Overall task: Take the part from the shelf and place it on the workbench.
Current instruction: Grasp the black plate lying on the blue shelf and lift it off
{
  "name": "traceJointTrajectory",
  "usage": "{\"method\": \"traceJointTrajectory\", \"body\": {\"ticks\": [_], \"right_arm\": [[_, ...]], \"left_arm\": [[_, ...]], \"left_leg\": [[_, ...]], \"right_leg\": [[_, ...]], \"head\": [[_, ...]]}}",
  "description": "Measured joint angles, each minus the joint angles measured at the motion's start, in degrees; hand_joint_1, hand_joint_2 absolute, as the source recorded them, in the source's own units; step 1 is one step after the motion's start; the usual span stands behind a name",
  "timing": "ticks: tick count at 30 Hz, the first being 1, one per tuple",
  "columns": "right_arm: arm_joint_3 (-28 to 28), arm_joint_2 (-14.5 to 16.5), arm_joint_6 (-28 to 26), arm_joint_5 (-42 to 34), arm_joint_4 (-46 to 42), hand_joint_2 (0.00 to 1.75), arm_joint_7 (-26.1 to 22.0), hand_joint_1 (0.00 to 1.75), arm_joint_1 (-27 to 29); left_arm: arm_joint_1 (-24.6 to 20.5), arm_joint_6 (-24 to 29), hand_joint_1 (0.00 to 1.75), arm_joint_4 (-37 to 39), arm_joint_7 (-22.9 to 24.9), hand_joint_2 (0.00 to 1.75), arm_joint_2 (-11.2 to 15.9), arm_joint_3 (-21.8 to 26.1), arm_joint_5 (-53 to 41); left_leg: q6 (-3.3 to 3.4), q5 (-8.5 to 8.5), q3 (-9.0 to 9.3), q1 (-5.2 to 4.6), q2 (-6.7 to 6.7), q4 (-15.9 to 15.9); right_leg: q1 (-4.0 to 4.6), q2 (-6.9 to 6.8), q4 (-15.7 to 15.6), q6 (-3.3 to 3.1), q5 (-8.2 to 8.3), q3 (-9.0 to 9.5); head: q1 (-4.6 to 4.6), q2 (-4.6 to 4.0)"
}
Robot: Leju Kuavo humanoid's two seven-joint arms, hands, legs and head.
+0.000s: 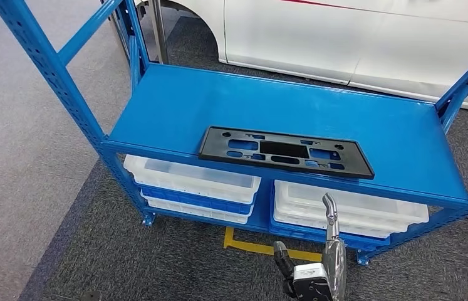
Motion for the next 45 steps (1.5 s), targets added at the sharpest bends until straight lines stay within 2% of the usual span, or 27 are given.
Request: {"method": "traceJointTrajectory", "body": {"ticks": [1, 2, 4, 6, 8, 10, 12, 14, 15, 16, 17, 19, 21, 25, 27, 29, 30, 31, 32, 33, 35, 37, 38, 40, 42, 44, 45], "right_arm": [[0.0, 0.0, 0.0, 0.0, 0.0, 1.75, 0.1, 0.00, 0.0], [0.0, 0.0, -0.1, 0.0, 0.1, 1.75, 0.3, 0.00, 0.0], [0.0, 0.0, -0.6, -0.1, 0.1, 0.87, 0.7, 0.00, -0.1], [0.0, 0.0, -1.4, -0.9, 0.2, 0.00, 1.0, 0.00, -0.1], [0.0, 0.0, -1.9, -2.6, 0.2, 0.00, 0.6, 0.00, -0.1], [0.0, 0.0, -1.4, -6.0, 0.1, 0.00, -0.7, 0.00, -0.1], [0.0, 0.0, -0.2, -11.5, 0.0, 0.00, -2.9, 0.00, -0.1], [-0.2, 0.1, 0.6, -16.1, -0.1, 0.00, -5.2, 0.00, -0.1], [-0.3, 0.1, 0.6, -17.3, -0.2, 0.00, -6.0, 0.00, 0.0], [-0.4, 0.3, 0.6, -17.9, -0.2, 0.00, -6.6, 0.00, 0.0], [-0.5, 0.5, 0.5, -18.2, -0.2, 0.00, -7.0, 0.00, 0.0], [-0.7, 0.9, 0.6, -18.5, -0.2, 0.00, -7.7, 0.00, 0.0], [-0.8, 1.2, 0.9, -18.6, -0.2, 0.00, -8.2, 0.00, 0.0], [-0.9, 1.4, 1.6, -18.6, -0.1, 0.00, -8.7, 0.00, 0.0], [-0.9, 1.4, 1.7, -18.6, 0.0, 0.00, -8.8, 0.00, -0.1], [-0.9, 1.4, 1.9, -18.6, 0.3, 0.00, -8.8, 0.00, -0.1], [-0.9, 1.4, 2.0, -18.7, 0.6, 0.00, -8.8, 0.00, -0.1], [-0.9, 1.4, 2.0, -18.8, 0.8, 0.00, -8.8, 0.00, -0.1], [-0.8, 1.4, 2.2, -19.0, 1.0, 0.00, -8.8, 0.00, -0.1], [-0.8, 1.4, 2.3, -19.5, 1.2, 0.00, -8.9, 0.00, -0.1], [-0.7, 1.4, 2.8, -20.9, 1.3, 0.00, -9.0, 0.00, -0.3], [-0.7, 1.4, 3.2, -22.1, 1.4, 0.00, -9.2, 0.00, -0.5], [-0.6, 1.4, 3.3, -22.3, 1.4, 0.00, -9.3, 0.00, -0.5], [-0.6, 1.4, 3.2, -22.5, 1.4, 0.00, -9.5, 0.00, -0.4], [-0.6, 1.5, 2.9, -22.4, 1.3, 0.00, -9.7, 0.00, -0.5], [-0.5, 1.6, 2.5, -22.0, 1.4, 0.00, -9.8, 0.00, -0.4], [-0.5, 1.6, 2.4, -21.9, 1.5, 0.00, -9.9, 0.00, -0.3]], "left_arm": [[0.0, 0.0, 0.00, 0.0, 0.0, 0.00, 0.0, 0.0, 0.0], [0.0, 0.0, 0.00, 0.0, 0.0, 0.00, 0.0, 0.0, 0.0], [0.0, 0.0, 0.00, 0.0, 0.0, 0.00, 0.0, 0.0, -0.1], [-0.1, 0.0, 0.00, 0.0, 0.2, 0.00, 0.0, 0.1, -0.3], [0.0, 0.0, 0.00, 0.1, 0.4, 0.00, 0.1, 0.1, -0.6], [0.0, 0.0, 0.00, 0.1, 0.4, 0.00, 0.3, 0.2, -1.1], [-0.1, 0.0, 0.00, 0.1, 0.4, 0.00, 0.5, 0.2, -1.5], [0.0, 0.0, 0.00, 0.1, 0.4, 0.00, 0.8, 0.4, -2.0], [0.1, 0.0, 0.00, 0.1, 0.5, 0.00, 1.0, 0.5, -2.2], [0.2, 0.1, 0.00, 0.1, 0.7, 0.00, 1.2, 0.6, -2.3], [0.2, 0.2, 0.00, 0.1, 0.8, 0.00, 1.4, 0.7, -2.4], [0.2, 0.4, 0.00, 0.1, 0.9, 0.00, 1.9, 1.1, -2.4], [0.2, 0.3, 0.00, 0.1, 0.8, 0.00, 2.2, 1.7, -2.5], [0.5, 0.2, 0.00, 0.1, 0.6, 0.00, 2.6, 2.7, -3.2], [0.5, 0.3, 0.00, 0.1, 0.4, 0.00, 2.7, 3.1, -3.6], [0.5, 0.3, 0.00, 0.1, 0.2, 0.00, 2.8, 3.4, -4.2], [0.5, 0.3, 0.00, 0.1, 0.2, 0.00, 2.8, 3.7, -4.4], [0.4, 0.3, 0.00, 0.1, 0.1, 0.00, 2.8, 4.0, -4.6], [0.4, 0.3, 0.00, 0.1, 0.1, 0.00, 2.9, 4.2, -4.9], [0.4, 0.3, 0.00, 0.1, 0.1, 0.00, 2.9, 4.5, -5.1], [0.4, 0.3, 0.00, 0.1, 0.1, 0.00, 2.8, 4.6, -5.6], [0.6, 0.1, 0.00, 0.1, 0.1, 0.00, 2.8, 4.8, -6.1], [0.7, 0.0, 0.00, 0.1, 0.1, 0.00, 2.8, 4.9, -6.2], [0.6, -0.1, 0.00, 0.1, 0.1, 0.00, 2.8, 5.3, -6.4], [0.5, -0.1, 0.00, 0.1, 0.1, 0.00, 2.9, 5.5, -6.5], [0.4, -0.2, 0.00, 0.1, 0.1, 0.00, 2.9, 5.7, -6.6], [0.5, -0.2, 0.00, 0.1, 0.1, 0.00, 2.9, 5.8, -6.7]], "left_leg": [[0.15, -0.11, 0.19, -0.29, -0.07, 0.0], [0.28, -0.24, 0.46, -0.57, -0.18, 0.0], [0.37, -0.56, 0.95, -1.08, -0.39, 0.0], [0.16, -0.72, 0.97, -1.22, -0.48, 0.0], [-0.28, -0.66, 0.87, -1.12, -0.42, -0.2], [-0.79, -1.45, 0.74, -1.12, -0.28, 0.5], [-1.38, -4.30, -1.06, -0.91, -0.21, 4.9], [-2.06, -7.50, -4.41, -0.41, -0.17, 12.0], [-2.39, -7.97, -5.58, -0.13, -0.16, 14.3], [-2.69, -7.22, -5.81, 0.12, -0.15, 14.5], [-2.98, -5.44, -5.00, 0.35, -0.14, 12.5], [-3.45, -1.59, -1.65, 0.65, -0.16, 5.1], [-3.00, -0.38, 0.37, 0.59, -0.40, 0.7], [-1.17, -0.32, 0.42, 0.35, -0.46, 0.1], [-0.47, -0.16, 0.43, 0.47, -0.30, -0.1], [-0.13, -0.19, 0.39, 0.29, -0.16, -0.1], [-0.03, -0.22, 0.40, 0.14, -0.11, -0.1], [0.02, -0.26, 0.44, -0.01, -0.08, -0.1], [0.07, -0.30, 0.54, -0.19, -0.09, -0.1], [0.15, -0.38, 0.70, -0.35, 0.01, -0.1], [0.19, -0.56, 0.97, -0.68, 0.30, -0.1], [-0.05, -0.69, 0.95, -0.86, 0.84, 0.0], [-0.27, -0.72, 0.95, -0.93, 1.17, -0.1], [-0.78, -1.31, 0.95, -0.94, 1.57, 0.2], [-1.32, -3.66, -0.30, -0.82, 1.13, 3.5], [-1.82, -7.12, -3.47, -0.46, 0.69, 10.5], [-2.09, -8.16, -4.98, -0.28, 0.65, 13.6]], "right_leg": [[0.26, 0.02, -0.1, -0.41, 1.15, -0.36], [0.60, 0.05, -2.5, -1.01, 3.37, 0.47], [1.39, 0.13, -10.1, -2.59, 7.73, 3.53], [1.95, 0.12, -14.6, -3.58, 9.08, 5.34], [2.10, 0.12, -15.6, -3.69, 8.94, 5.59], [1.63, 0.07, -16.9, -3.62, 9.42, 6.21], [1.13, 0.05, -18.0, -3.62, 9.87, 6.88], [1.06, 0.17, -18.2, -3.68, 9.90, 6.96], [1.01, 0.25, -18.1, -3.60, 9.84, 6.98], [0.92, 0.35, -18.0, -3.45, 9.72, 7.02], [0.77, 0.46, -17.8, -3.23, 9.54, 7.09], [0.53, 0.65, -17.1, -2.51, 8.94, 7.16], [0.61, 0.78, -16.3, -1.74, 8.45, 6.93], [0.50, 0.85, -15.6, -0.74, 7.90, 6.54], [0.45, 0.65, -11.6, -0.40, 5.28, 4.80], [0.50, 0.55, -4.8, -0.25, 2.05, 1.55], [0.54, 0.54, -2.2, -0.29, 1.32, 0.20], [0.61, 0.53, -1.3, -0.43, 1.60, -0.40], [0.74, 0.52, -2.3, -0.73, 2.93, -0.04], [0.97, 0.36, -5.2, -1.22, 5.05, 1.26], [1.77, -1.32, -12.1, -2.58, 8.35, 4.41], [2.41, -2.60, -15.4, -3.35, 9.01, 5.66], [2.50, -2.38, -15.7, -3.39, 9.01, 5.67], [2.03, -1.70, -16.6, -3.38, 9.36, 5.96], [1.48, -1.43, -17.6, -3.50, 9.82, 6.38], [1.43, -1.26, -17.6, -3.64, 9.90, 6.37], [1.39, -1.17, -17.6, -3.62, 9.88, 6.34]], "head": [[0.00, 0.00], [-0.01, 0.00], [-0.04, 0.00], [-0.03, 0.00], [0.00, 0.00], [-0.01, 0.00], [-0.02, 0.00], [-0.03, 0.00], [-0.04, 0.00], [-0.04, 0.00], [-0.04, 0.00], [-0.07, 0.00], [-0.10, 0.00], [-0.11, 0.00], [-0.10, 0.00], [-0.09, 0.00], [-0.09, 0.00], [-0.09, 0.00], [-0.09, 0.00], [-0.09, 0.00], [-0.10, 0.00], [-0.09, 0.00], [-0.09, 0.00], [-0.07, 0.00], [-0.07, 0.00], [-0.09, 0.00], [-0.08, 0.00]]}}
